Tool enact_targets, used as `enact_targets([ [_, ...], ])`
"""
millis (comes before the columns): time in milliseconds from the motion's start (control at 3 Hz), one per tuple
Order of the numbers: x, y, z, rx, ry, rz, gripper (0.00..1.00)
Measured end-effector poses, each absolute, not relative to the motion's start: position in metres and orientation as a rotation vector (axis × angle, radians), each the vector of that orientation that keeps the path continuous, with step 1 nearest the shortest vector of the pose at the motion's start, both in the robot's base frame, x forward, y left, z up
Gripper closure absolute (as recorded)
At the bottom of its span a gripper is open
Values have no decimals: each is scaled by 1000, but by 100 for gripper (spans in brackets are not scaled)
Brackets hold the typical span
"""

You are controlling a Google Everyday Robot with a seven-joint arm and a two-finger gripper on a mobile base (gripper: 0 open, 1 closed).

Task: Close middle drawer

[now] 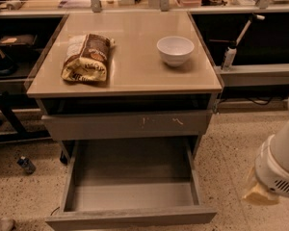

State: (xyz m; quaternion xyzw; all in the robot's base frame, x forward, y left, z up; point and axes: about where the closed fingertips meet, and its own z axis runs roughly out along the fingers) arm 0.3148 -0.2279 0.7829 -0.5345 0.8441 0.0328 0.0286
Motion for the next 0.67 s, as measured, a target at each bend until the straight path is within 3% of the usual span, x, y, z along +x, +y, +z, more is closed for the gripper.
enact_targets([
  [667,269,-174,629,-1637,2743,521,100],
])
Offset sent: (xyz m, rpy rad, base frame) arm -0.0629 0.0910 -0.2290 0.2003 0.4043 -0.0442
